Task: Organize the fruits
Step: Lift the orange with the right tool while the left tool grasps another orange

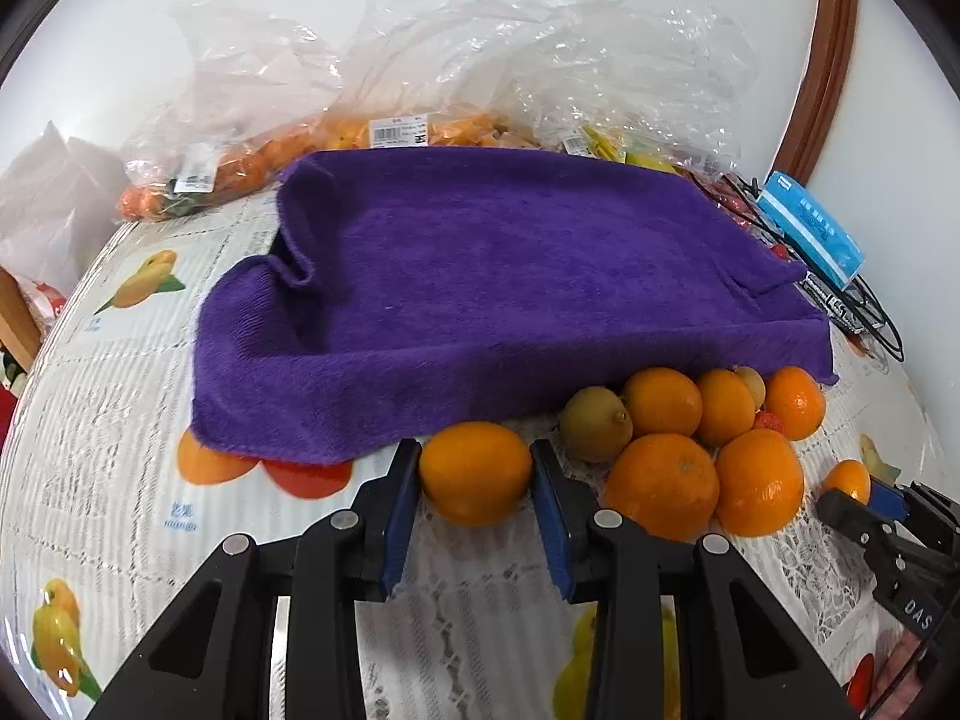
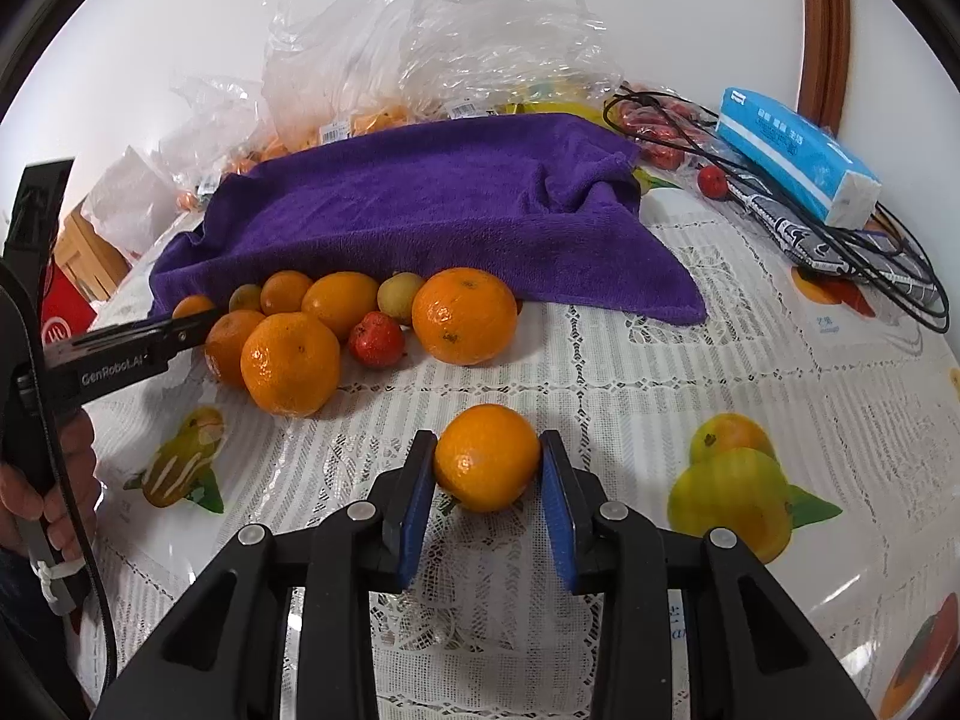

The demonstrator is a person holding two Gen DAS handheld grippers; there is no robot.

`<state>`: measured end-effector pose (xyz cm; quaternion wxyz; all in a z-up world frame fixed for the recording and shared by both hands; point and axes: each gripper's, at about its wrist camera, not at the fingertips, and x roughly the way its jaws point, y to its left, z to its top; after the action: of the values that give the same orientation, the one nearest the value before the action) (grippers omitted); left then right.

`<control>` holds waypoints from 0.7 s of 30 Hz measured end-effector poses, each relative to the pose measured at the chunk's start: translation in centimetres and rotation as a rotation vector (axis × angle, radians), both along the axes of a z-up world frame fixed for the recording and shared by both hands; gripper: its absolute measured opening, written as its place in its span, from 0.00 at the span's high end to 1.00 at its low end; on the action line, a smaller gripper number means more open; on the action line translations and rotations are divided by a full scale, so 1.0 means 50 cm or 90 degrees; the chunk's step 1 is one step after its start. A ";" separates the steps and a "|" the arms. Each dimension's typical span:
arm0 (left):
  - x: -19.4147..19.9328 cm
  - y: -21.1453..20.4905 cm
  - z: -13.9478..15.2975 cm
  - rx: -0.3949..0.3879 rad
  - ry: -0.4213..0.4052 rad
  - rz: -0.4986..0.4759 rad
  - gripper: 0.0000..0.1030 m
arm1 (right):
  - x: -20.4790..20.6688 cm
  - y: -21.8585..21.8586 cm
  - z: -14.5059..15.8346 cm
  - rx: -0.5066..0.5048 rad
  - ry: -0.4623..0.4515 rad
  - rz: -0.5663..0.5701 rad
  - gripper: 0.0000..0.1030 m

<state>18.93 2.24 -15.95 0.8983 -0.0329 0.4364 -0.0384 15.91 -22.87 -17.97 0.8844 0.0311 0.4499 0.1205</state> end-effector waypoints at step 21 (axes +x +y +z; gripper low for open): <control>-0.068 0.039 0.070 -0.056 -0.023 -0.006 0.66 | -0.047 0.011 0.131 -0.002 -0.075 -0.024 0.67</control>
<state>15.52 4.19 -12.44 0.9035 -0.0695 0.4183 -0.0623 13.58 -22.32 -11.41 0.9114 0.0312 0.3969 0.1046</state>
